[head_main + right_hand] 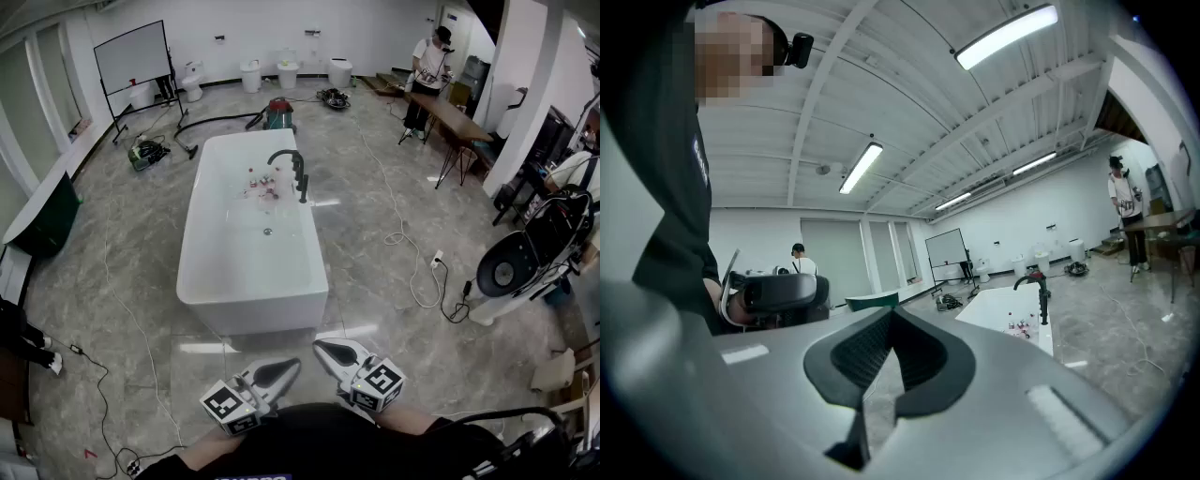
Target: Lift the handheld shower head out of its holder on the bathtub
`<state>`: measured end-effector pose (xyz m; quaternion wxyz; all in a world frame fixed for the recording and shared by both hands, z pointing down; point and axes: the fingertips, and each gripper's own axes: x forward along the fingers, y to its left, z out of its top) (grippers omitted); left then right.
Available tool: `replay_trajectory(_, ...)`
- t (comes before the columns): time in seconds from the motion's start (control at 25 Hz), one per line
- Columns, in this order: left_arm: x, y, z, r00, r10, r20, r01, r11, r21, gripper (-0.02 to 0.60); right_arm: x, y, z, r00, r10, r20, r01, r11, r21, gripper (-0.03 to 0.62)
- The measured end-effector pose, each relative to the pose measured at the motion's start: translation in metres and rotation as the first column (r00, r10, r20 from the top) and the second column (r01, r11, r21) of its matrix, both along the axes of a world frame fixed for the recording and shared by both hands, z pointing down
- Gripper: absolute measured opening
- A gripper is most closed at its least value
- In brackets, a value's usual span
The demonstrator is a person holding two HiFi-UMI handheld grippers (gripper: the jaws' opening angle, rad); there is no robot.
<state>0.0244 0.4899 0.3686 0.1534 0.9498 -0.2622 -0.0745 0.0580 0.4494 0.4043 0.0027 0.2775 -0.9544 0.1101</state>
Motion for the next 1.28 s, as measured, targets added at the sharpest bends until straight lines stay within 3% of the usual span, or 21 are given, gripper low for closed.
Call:
replay_trajectory(0.52,0.012,-0.017,-0.004,1.000,-0.025,-0.003,0.025,1.000,0.007,-0.006,0.013,-0.017,0.001,1.000,-0.006,0.010,0.006,1.000,-0.015,0.002)
replay_trajectory(0.92,0.066,-0.034,-0.004,0.994,-0.109,-0.017,0.110,0.994,0.010,-0.006,0.077,-0.035,0.009,1.000,-0.023,0.013,0.023,1.000,-0.008,0.003)
replay_trajectory(1.08,0.091,-0.040,0.002,0.994,-0.105,-0.015,0.105,0.994,0.000,-0.006,0.100,-0.044,0.021,0.999,-0.039,-0.005,0.039,0.999,-0.028,0.003)
replay_trajectory(1.28,0.089,-0.065,0.002,0.994,-0.113,-0.009,0.113,0.994,0.015,-0.006,0.101,-0.066,0.026,0.999,-0.042,-0.021,0.042,0.999,-0.020,0.003)
